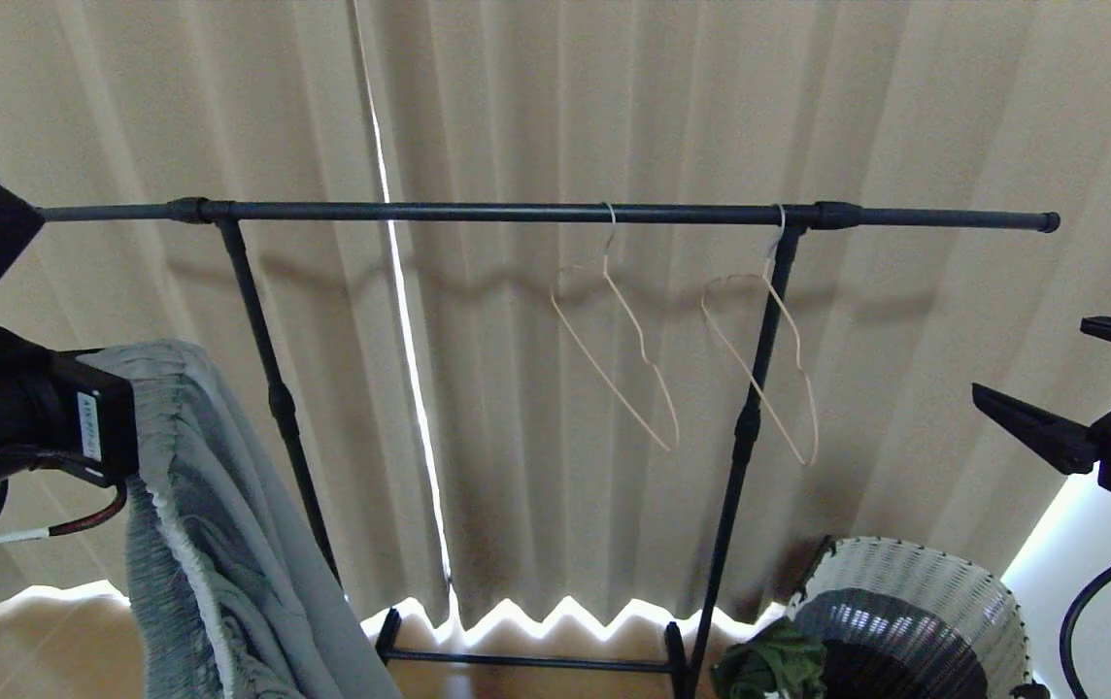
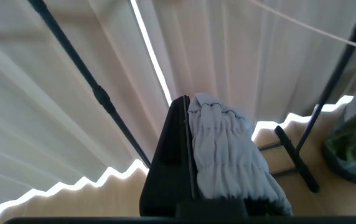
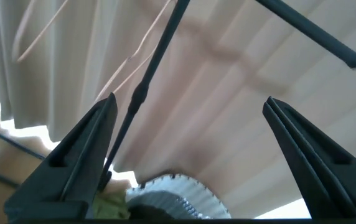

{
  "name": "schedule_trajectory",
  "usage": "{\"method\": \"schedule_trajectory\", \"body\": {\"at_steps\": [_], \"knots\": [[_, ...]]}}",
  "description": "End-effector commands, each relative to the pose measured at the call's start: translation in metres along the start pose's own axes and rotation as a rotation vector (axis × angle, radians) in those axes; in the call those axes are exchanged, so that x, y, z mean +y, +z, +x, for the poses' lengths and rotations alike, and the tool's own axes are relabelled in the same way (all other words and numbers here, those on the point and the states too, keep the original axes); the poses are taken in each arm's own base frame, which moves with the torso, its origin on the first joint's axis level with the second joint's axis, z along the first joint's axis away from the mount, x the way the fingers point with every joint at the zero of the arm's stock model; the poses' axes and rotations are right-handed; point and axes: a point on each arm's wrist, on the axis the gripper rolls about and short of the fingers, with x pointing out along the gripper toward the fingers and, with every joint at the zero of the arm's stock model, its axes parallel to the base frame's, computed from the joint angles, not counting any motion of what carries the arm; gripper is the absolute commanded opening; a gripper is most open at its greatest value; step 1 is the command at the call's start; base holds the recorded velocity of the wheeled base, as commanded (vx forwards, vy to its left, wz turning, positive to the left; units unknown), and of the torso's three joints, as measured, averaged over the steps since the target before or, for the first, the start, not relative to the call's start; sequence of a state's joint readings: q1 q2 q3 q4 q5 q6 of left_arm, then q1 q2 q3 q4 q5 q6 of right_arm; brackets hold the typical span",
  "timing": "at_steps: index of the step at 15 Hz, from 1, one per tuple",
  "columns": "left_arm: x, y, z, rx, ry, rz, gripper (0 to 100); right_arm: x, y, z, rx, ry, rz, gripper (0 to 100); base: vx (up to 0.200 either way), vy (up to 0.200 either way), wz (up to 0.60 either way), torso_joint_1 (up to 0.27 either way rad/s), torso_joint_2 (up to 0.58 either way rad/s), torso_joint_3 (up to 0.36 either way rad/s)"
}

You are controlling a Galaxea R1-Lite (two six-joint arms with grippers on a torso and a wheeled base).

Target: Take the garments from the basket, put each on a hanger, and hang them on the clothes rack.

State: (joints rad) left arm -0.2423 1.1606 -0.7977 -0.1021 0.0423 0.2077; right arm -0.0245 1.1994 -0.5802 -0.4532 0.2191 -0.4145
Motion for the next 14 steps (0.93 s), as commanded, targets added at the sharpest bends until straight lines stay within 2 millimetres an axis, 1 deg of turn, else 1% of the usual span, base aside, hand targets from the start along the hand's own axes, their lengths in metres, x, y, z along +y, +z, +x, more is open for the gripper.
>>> {"method": "schedule_trajectory", "body": {"at_steps": [1,4,6,8,10,12,14], "knots": [[0.0,-0.001,0.001,0.006,-0.001,0.0,0,0.0,0.0,0.0,0.002,-0.001,0.001,100,0.2,0.0,0.0,0.007,0.0,-0.002],[0.0,-0.002,0.001,0.008,-0.001,-0.002,0,0.0,-0.003,0.003,0.015,0.007,0.004,100,0.2,0.0,0.0,0.001,0.0,0.001],[-0.002,-0.007,0.002,0.024,-0.004,0.0,0,0.001,-0.005,0.006,0.035,0.015,0.024,100,0.2,0.0,0.0,0.005,0.0,0.0],[-0.003,-0.016,0.001,0.039,-0.006,0.0,0,0.002,-0.004,0.005,0.088,0.042,0.093,100,0.0,0.0,0.0,0.0,0.0,0.0],[-0.006,-0.029,0.0,0.021,-0.004,-0.018,0,0.007,0.007,0.005,0.149,0.108,0.178,100,0.0,0.0,0.0,0.0,0.0,0.0],[-0.007,-0.04,0.002,-0.01,0.012,-0.023,0,0.013,0.027,0.006,0.215,0.187,0.258,100,0.0,0.0,0.0,0.0,0.0,0.0],[-0.008,-0.045,0.002,-0.008,0.013,-0.019,0,0.021,0.04,0.01,0.273,0.214,0.274,100,0.0,0.0,0.0,0.0,0.0,0.0]]}}
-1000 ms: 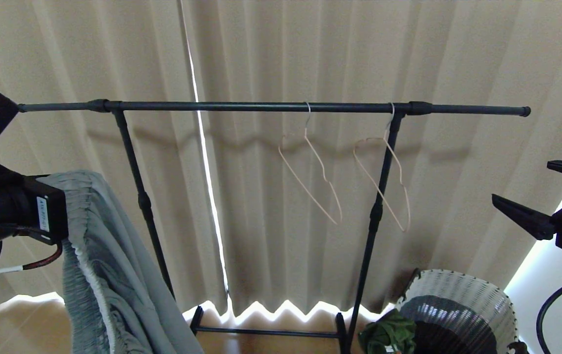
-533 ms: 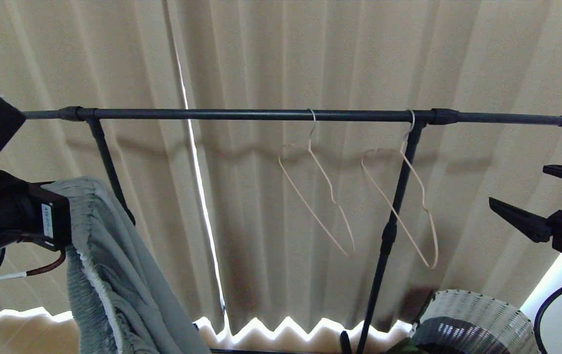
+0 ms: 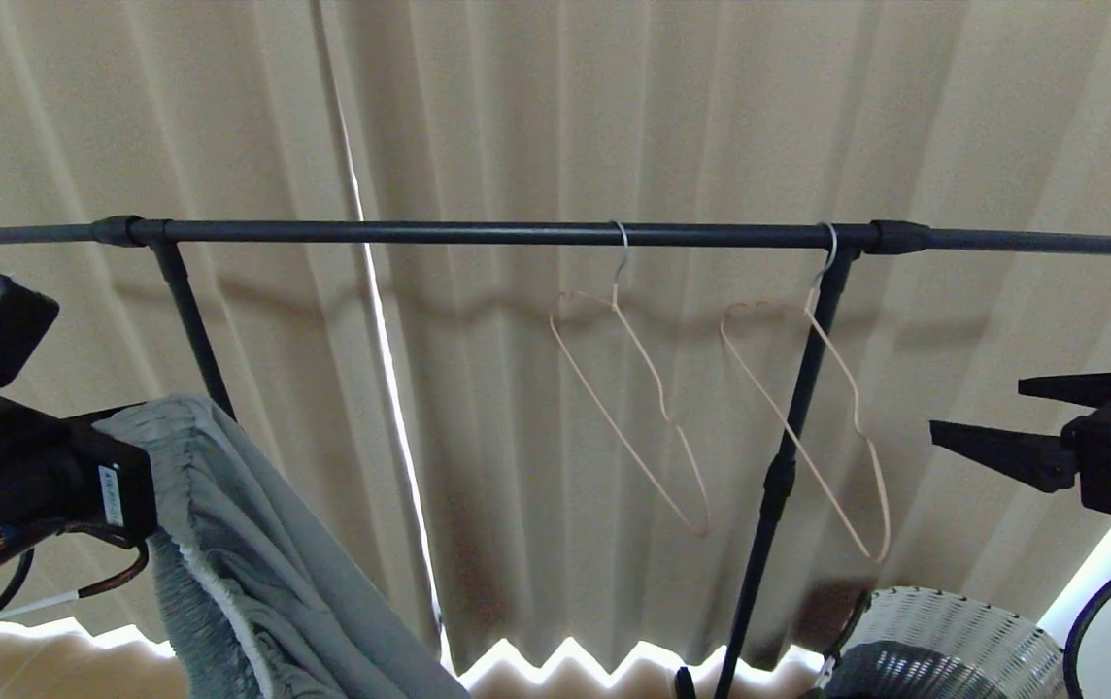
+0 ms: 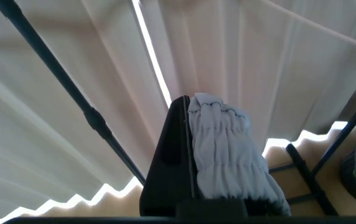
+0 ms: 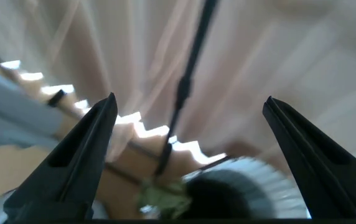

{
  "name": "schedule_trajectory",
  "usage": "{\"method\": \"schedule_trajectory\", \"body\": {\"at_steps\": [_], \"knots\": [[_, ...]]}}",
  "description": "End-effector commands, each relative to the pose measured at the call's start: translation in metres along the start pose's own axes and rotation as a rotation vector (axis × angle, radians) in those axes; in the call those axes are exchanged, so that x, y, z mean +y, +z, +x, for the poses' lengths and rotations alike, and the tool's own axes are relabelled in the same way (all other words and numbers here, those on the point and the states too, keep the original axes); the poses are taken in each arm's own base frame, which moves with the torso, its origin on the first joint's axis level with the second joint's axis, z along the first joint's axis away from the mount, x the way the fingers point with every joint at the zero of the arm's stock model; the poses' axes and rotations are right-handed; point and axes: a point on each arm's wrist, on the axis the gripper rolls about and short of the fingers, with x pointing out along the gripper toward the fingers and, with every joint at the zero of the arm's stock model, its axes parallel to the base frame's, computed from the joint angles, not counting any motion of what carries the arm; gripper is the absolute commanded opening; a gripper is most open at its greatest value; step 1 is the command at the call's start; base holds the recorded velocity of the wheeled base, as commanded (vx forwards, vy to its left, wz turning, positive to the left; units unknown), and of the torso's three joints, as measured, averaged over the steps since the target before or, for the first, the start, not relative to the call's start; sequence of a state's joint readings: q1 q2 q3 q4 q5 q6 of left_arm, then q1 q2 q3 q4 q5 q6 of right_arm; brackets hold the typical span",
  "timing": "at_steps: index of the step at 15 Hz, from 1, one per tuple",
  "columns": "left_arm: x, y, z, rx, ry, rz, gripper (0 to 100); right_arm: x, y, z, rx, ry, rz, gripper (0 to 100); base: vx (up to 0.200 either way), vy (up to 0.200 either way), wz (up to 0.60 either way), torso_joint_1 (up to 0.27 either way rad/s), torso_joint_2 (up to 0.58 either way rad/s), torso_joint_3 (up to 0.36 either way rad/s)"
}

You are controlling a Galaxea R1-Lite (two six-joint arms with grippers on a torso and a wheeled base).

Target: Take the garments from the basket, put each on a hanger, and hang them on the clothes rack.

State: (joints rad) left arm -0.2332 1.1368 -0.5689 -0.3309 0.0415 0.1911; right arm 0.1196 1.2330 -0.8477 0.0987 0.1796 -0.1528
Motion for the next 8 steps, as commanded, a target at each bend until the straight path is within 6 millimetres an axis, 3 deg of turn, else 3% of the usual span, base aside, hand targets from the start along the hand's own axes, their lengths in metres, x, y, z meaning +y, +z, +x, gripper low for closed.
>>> {"method": "schedule_trajectory", "body": {"at_steps": [1,5,8], "knots": [[0.0,-0.005,-0.001,0.013,0.0,0.0,0,0.011,0.016,0.008,0.017,0.024,-0.01,100,0.0,0.0,0.0,0.0,0.0,0.0],[-0.001,-0.004,-0.004,-0.001,0.0,0.001,0,0.038,0.023,0.064,0.136,-0.077,0.032,100,0.0,0.0,0.0,0.0,0.0,0.0],[-0.002,-0.008,-0.004,0.012,-0.004,0.002,0,0.039,0.024,0.102,0.194,-0.135,0.051,100,0.0,0.0,0.0,0.0,0.0,0.0]]}}
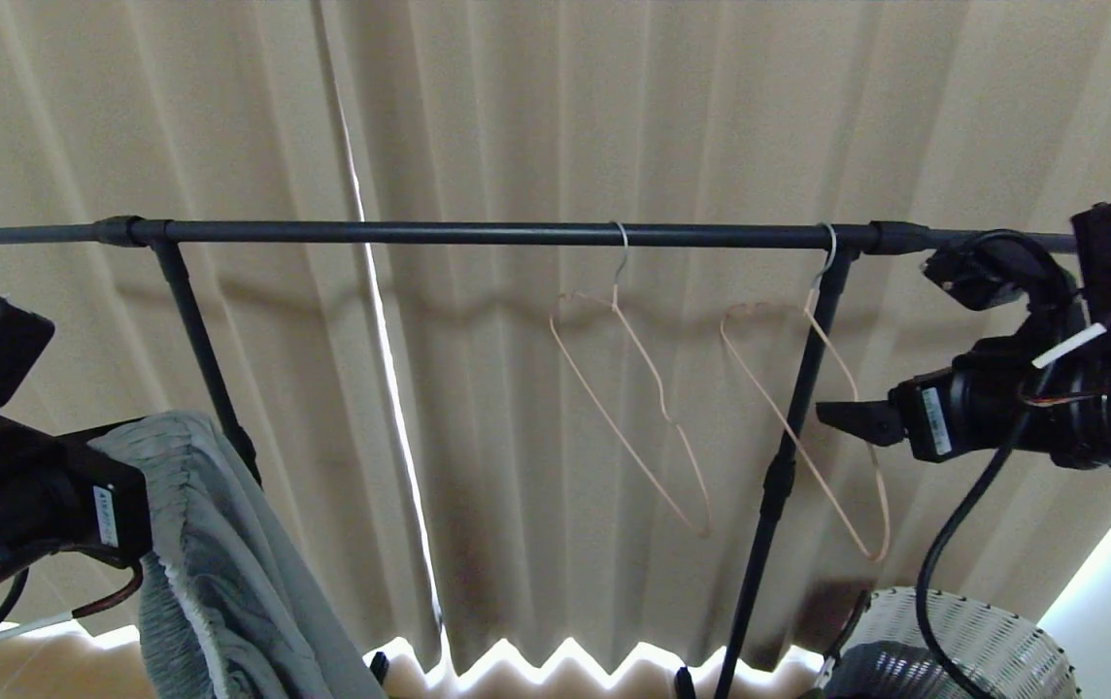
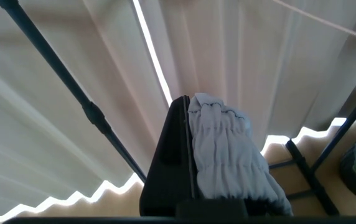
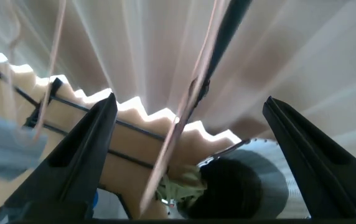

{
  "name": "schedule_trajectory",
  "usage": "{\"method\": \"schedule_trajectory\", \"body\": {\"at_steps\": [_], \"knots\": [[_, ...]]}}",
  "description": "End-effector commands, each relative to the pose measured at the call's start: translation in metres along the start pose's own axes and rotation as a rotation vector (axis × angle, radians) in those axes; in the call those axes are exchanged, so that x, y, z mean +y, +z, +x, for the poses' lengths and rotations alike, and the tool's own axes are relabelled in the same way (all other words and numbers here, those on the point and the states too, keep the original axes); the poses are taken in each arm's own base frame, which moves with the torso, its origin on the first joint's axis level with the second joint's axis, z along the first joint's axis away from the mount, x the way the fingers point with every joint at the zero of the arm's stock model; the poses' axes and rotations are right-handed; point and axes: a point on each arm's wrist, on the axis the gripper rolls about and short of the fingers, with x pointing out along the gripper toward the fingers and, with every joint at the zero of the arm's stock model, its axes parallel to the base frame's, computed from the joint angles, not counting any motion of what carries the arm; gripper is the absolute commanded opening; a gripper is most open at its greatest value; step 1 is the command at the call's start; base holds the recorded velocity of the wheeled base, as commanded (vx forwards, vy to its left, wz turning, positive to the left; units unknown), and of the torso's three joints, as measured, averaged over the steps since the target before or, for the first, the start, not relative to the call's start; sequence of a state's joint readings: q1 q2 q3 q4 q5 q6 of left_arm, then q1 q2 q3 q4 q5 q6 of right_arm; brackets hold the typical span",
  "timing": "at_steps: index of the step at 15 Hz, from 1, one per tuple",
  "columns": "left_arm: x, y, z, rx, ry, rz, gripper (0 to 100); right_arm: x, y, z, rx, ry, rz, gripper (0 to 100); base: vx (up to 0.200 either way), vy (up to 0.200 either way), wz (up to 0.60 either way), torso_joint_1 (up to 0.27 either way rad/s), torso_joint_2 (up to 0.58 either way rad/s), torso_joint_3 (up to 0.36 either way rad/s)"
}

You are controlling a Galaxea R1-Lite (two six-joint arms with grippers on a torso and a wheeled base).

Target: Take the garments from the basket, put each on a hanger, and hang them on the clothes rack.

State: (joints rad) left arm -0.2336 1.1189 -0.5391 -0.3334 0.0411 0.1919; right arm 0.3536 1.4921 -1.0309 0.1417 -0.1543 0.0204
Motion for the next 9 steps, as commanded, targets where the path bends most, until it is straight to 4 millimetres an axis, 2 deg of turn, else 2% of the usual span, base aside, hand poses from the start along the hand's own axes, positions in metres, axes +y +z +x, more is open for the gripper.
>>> {"method": "schedule_trajectory", "body": {"at_steps": [1,4,9], "knots": [[0.0,-0.002,0.0,0.003,-0.001,0.0,0,0.008,0.002,0.039,0.073,-0.017,0.018,100,0.0,0.0,0.0,0.0,0.0,0.0],[-0.001,-0.001,-0.002,-0.001,-0.002,0.0,0,0.005,0.001,0.058,0.109,-0.039,0.073,100,0.0,0.0,0.0,0.0,0.0,0.0],[-0.001,-0.001,-0.002,-0.001,-0.002,0.002,0,0.001,-0.001,0.063,0.122,-0.061,0.109,100,0.0,0.0,0.0,0.0,0.0,0.0]]}}
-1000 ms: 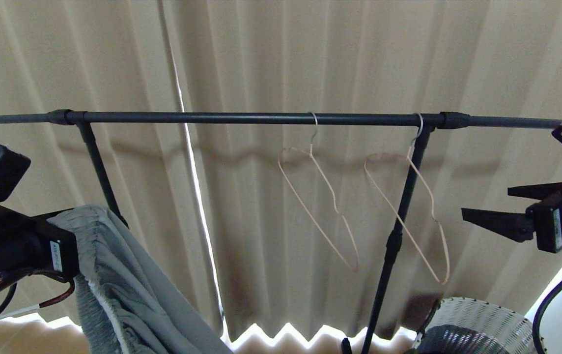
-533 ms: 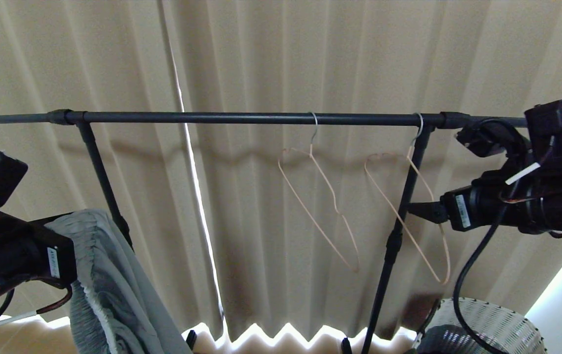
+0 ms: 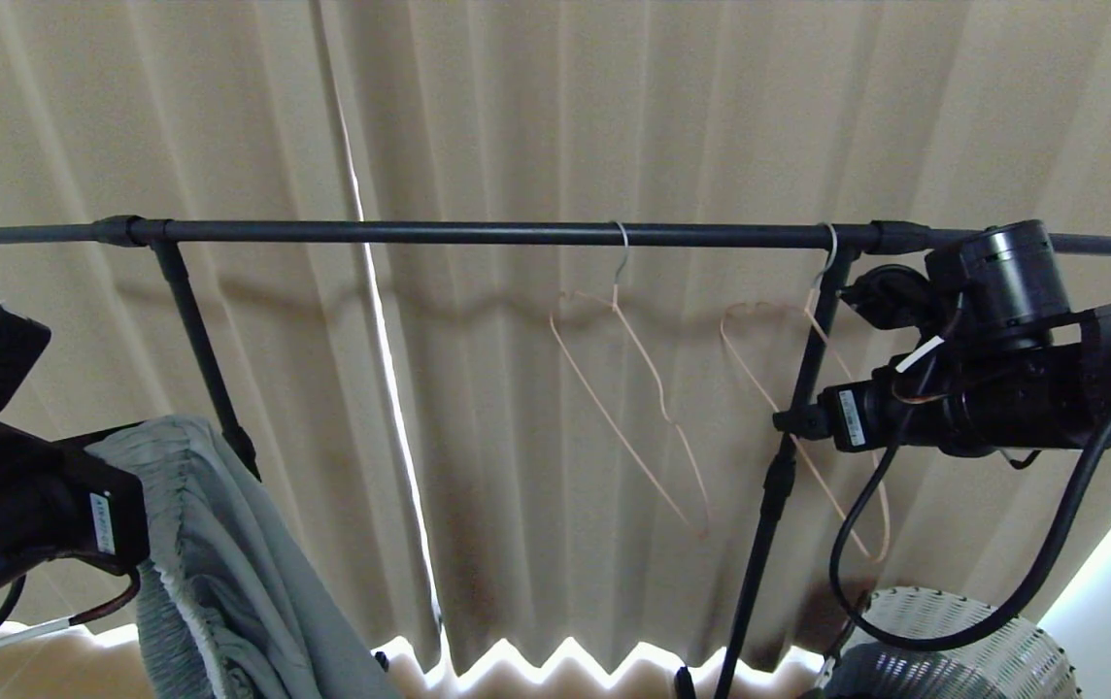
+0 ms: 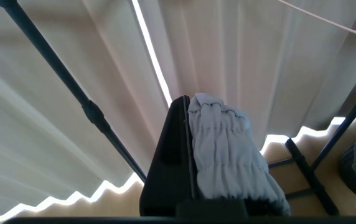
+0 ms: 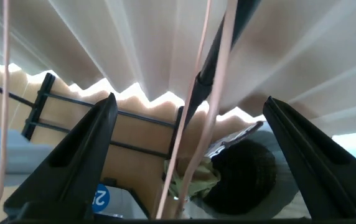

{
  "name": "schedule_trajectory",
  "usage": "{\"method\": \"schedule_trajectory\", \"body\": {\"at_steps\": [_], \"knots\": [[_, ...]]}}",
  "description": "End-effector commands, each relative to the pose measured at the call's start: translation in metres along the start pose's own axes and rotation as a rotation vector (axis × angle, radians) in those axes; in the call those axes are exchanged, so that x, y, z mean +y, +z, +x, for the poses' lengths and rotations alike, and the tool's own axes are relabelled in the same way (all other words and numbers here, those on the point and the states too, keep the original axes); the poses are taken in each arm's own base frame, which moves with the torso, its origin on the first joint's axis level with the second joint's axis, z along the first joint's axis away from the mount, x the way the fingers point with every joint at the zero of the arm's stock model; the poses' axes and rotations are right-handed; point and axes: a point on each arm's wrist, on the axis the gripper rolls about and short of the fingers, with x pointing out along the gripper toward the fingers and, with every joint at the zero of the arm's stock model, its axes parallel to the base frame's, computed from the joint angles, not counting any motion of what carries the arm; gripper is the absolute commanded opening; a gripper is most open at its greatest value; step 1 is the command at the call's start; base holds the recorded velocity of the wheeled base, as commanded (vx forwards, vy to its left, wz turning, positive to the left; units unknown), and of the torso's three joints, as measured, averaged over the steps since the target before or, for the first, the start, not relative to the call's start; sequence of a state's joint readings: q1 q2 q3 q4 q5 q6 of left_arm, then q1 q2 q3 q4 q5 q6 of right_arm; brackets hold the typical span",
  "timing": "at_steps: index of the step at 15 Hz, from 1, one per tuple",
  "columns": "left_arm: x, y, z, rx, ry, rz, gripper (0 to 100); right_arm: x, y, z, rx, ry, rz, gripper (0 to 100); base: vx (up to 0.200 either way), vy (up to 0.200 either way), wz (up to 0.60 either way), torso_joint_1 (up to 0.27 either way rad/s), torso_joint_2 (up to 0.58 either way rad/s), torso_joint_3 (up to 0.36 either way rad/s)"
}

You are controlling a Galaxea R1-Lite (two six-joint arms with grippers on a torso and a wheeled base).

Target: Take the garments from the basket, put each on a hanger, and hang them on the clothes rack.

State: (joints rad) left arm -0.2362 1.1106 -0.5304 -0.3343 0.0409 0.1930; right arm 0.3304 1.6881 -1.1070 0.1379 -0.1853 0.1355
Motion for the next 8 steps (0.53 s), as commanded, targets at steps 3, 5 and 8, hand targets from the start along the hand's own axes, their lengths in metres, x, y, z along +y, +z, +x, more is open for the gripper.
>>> {"method": "schedule_trajectory", "body": {"at_steps": [3,5,8], "knots": [[0.0002,0.0013,0.0003,-0.003,0.001,0.006,0,-0.0007,-0.0009,0.0026,0.006,-0.018,0.015,100,0.0,0.0,0.0,0.0,0.0,0.0],[0.0002,0.0013,0.0003,-0.003,0.001,0.012,0,-0.001,-0.0008,0.0012,0.002,-0.021,0.015,100,0.0,0.0,0.0,0.0,0.0,0.0],[0.0003,0.0013,0.0003,-0.003,0.003,0.014,0,-0.0009,-0.001,0.0017,0.004,-0.021,0.021,0,0.0,0.0,0.0,0.0,0.0,0.0]]}}
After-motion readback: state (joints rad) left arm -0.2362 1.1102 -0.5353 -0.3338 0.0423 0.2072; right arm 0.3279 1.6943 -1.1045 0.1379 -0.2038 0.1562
